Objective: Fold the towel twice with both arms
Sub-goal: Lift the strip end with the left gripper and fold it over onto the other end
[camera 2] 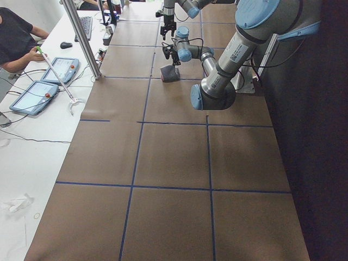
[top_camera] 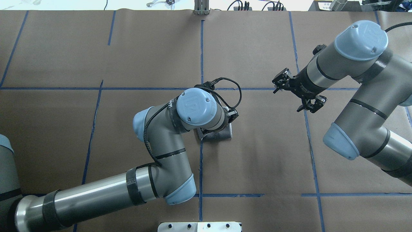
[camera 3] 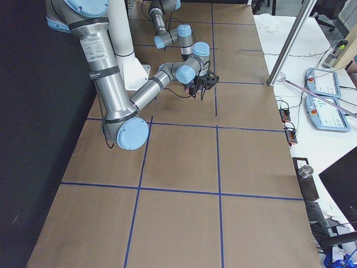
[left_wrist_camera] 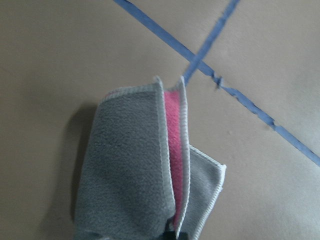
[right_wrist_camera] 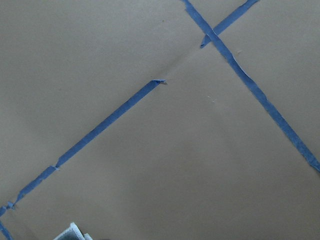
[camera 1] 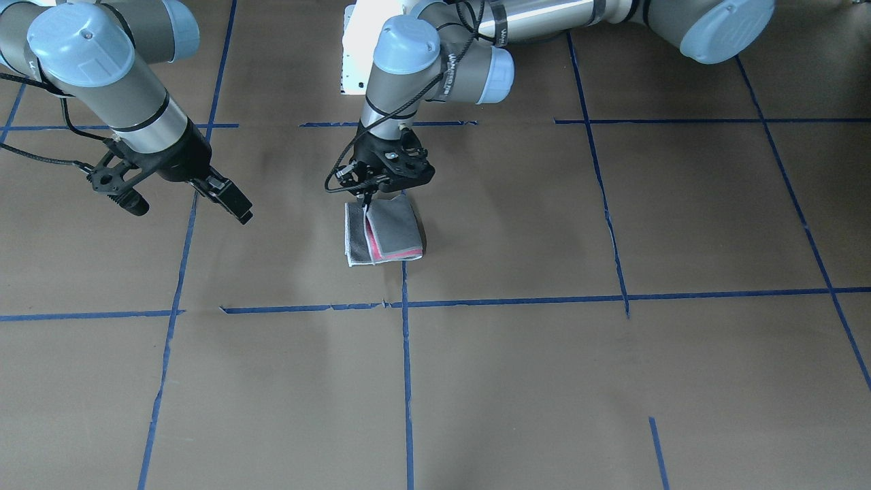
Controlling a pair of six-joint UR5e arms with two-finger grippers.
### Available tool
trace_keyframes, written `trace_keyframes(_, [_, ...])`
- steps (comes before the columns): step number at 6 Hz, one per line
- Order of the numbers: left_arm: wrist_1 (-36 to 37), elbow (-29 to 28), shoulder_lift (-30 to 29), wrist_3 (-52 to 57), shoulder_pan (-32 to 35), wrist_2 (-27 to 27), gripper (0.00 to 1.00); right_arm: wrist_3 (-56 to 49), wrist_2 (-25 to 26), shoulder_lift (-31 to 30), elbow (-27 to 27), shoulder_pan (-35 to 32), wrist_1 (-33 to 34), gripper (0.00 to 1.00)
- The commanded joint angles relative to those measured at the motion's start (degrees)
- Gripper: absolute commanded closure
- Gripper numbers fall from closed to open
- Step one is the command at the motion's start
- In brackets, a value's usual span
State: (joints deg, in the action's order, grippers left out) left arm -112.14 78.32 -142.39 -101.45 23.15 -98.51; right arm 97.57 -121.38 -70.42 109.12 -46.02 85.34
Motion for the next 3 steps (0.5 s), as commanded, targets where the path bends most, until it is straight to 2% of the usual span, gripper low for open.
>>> trace_keyframes(1, [-4.92,-7.19,-3.67,3.78,-1.17,0.95,0.22,-0.01,0.0,-0.86,1.18,0.14,-0.08,0.0])
trace_keyframes(2, [-5.54,-4.95,-2.29,8.42,-1.09,0.51,0.0,-0.01,0.09,-0.86,1.18,0.14,-0.09,0.0])
trace_keyframes(3, [-5.29,0.55,0.07,8.38,-0.65,0.34,0.0,-0.1,0.09,-0.77,1.01,0.14,-0.09,0.0])
